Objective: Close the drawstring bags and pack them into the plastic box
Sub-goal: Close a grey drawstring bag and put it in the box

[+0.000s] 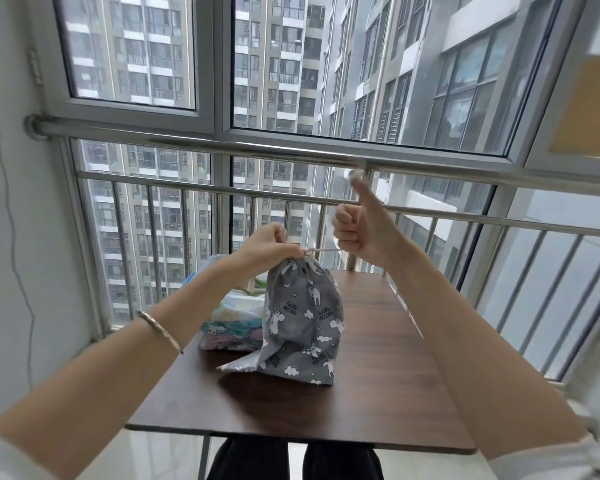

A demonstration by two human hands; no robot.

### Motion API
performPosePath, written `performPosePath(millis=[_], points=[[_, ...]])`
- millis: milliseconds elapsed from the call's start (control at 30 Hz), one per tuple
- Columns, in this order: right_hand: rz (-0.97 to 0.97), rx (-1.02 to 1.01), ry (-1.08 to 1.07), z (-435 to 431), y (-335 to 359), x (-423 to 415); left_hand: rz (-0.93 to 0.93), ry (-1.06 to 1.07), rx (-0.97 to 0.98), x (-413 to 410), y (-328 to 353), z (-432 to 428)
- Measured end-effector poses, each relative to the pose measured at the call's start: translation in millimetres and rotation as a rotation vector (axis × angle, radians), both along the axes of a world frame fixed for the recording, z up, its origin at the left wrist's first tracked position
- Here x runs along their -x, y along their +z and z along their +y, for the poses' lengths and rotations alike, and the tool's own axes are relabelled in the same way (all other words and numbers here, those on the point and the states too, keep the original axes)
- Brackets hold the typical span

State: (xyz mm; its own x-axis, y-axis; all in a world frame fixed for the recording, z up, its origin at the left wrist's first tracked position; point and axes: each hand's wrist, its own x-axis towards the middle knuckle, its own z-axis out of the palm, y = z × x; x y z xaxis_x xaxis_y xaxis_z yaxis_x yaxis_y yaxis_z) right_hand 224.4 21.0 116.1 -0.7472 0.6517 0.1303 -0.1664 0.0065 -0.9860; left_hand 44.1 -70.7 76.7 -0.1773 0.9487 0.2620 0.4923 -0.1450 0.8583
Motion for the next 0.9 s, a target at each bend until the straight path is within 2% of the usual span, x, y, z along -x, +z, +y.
performPosePath(millis=[133, 200, 333, 400, 500, 667, 767, 833, 900], points=[[-0.157, 0.066, -0.078, 5.3, 2.7, 1.5, -0.029, -0.120, 0.072, -1.2, -3.7, -4.8], [-0.235, 0.104, -0.131, 10.6, -0.1, -0.3, -0.066, -0.107, 0.087, -1.0, -1.1, -6.8], [-0.489, 0.050, -0.160, 17.6, -10.4, -3.9, -0.457, -0.134, 0.079, 12.5, 4.7, -10.8], [-0.518, -0.014, -0.217, 18.7, -16.1, -3.0, -0.513, -0.181, 0.075, 21.8, 3.5, -10.6], [-0.675, -0.167, -0.282, 16.1, -19.8, -6.7, -0.349, -0.209, 0.089, 32.3, -1.9, -13.0], [-0.988, -0.572, -0.295, 16.7, -6.9, -0.5, 0.165, -0.294, 0.218, 31.6, 7.2, -20.6], [-1.271, -0.818, -0.151, 7.6, 2.3, 15.3, 0.386, -0.319, 0.264, 24.3, 34.9, -23.5], [-1.452, -0.886, -0.023, 1.3, 5.8, 24.9, 0.515, -0.290, 0.297, 21.2, 51.0, -22.0], [-1.522, -0.918, 0.024, -0.8, 6.7, 31.1, 0.618, -0.245, 0.334, 18.6, 59.5, -18.3]])
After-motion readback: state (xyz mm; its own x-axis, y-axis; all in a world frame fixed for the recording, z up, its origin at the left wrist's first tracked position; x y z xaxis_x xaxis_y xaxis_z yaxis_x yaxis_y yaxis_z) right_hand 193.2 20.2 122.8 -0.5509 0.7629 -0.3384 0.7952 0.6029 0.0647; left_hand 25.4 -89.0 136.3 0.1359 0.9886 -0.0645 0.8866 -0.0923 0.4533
